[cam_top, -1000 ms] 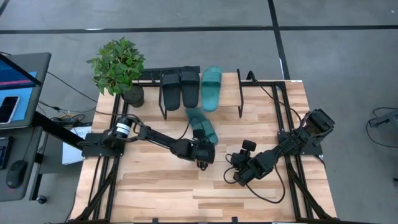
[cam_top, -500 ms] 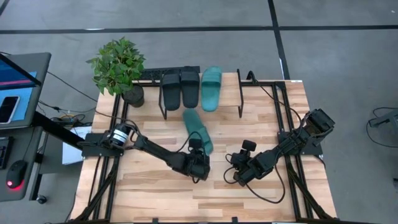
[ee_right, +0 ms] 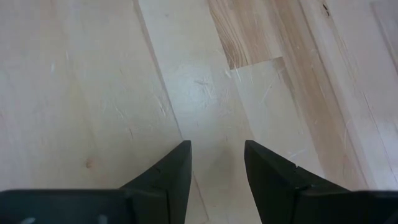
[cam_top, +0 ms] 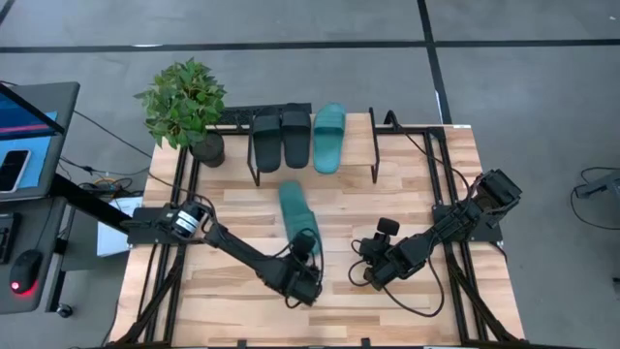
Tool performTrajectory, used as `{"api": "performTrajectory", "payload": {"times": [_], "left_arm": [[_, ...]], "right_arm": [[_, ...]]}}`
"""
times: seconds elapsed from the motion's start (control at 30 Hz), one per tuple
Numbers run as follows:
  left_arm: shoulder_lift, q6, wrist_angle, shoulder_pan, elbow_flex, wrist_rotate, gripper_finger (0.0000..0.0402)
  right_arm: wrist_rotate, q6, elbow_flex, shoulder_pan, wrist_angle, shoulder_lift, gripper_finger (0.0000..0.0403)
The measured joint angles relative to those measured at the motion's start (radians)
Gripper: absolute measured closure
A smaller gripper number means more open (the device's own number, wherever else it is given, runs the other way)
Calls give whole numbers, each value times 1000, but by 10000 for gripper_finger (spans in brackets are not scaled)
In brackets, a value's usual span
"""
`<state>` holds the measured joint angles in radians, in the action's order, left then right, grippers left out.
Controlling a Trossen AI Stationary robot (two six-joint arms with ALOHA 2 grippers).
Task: Pick and place slides into the shelf
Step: Put the green pair of slippers on the shelf
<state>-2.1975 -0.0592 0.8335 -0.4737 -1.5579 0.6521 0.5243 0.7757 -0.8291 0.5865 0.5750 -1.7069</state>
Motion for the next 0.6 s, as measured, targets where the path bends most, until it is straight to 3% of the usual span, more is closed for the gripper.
{"api": "performTrajectory", "payload": {"times": [0.6], "left_arm": [[3, -148, 254, -144, -60, -7, 401]], "right_arm": [[61, -27, 0, -20, 1, 0, 262]]}}
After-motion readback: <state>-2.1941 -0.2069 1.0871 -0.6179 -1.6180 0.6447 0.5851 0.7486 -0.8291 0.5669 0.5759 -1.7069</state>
